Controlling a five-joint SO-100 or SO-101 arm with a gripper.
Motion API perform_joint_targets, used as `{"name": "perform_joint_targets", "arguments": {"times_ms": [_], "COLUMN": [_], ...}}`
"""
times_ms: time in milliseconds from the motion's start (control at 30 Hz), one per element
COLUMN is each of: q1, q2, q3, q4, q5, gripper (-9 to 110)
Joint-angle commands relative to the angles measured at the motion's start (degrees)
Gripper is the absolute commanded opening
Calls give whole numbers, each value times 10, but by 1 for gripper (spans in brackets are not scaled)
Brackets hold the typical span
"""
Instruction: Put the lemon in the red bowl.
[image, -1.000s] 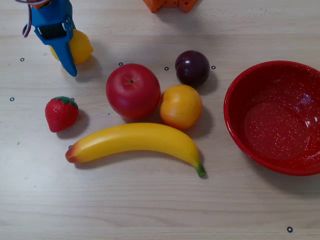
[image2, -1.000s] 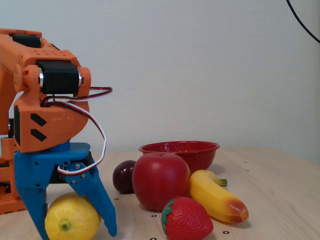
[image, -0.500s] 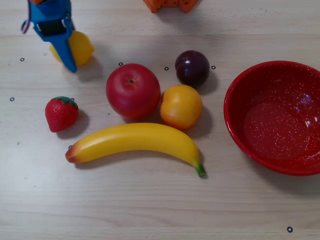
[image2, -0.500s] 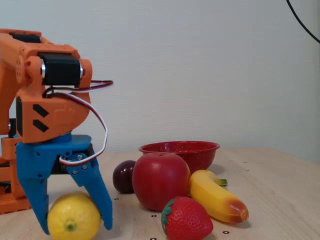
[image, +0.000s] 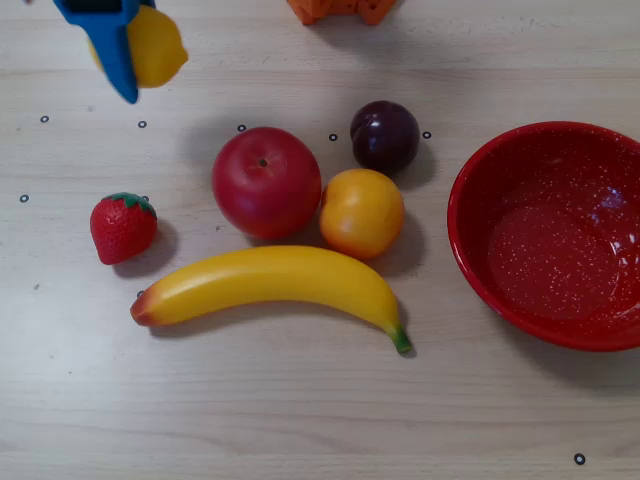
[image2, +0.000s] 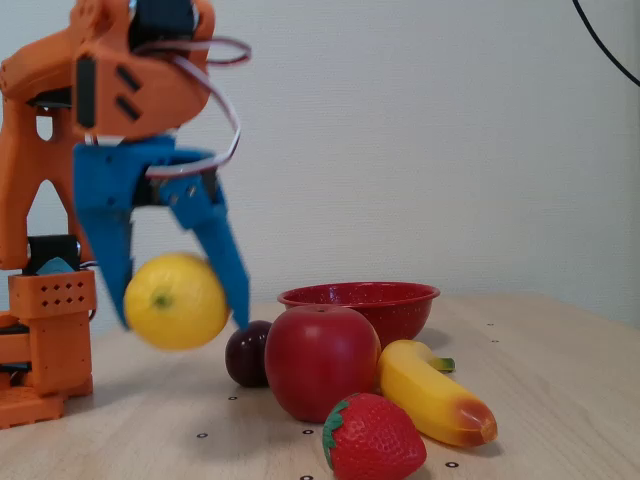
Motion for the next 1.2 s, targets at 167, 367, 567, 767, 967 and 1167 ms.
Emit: {"name": "perform_joint_targets", "arguments": {"times_ms": [167, 367, 567, 767, 967, 1167], "q1": [126, 277, 445, 593, 684, 746], "q2": [142, 191, 234, 258, 266, 266], "q3": [-54, -85, -100, -76, 11, 132], "q4": [52, 51, 17, -92, -261, -424], "q5": [-137, -282, -381, -434, -425, -388], "gripper": [0, 0, 0, 0, 0, 0]}}
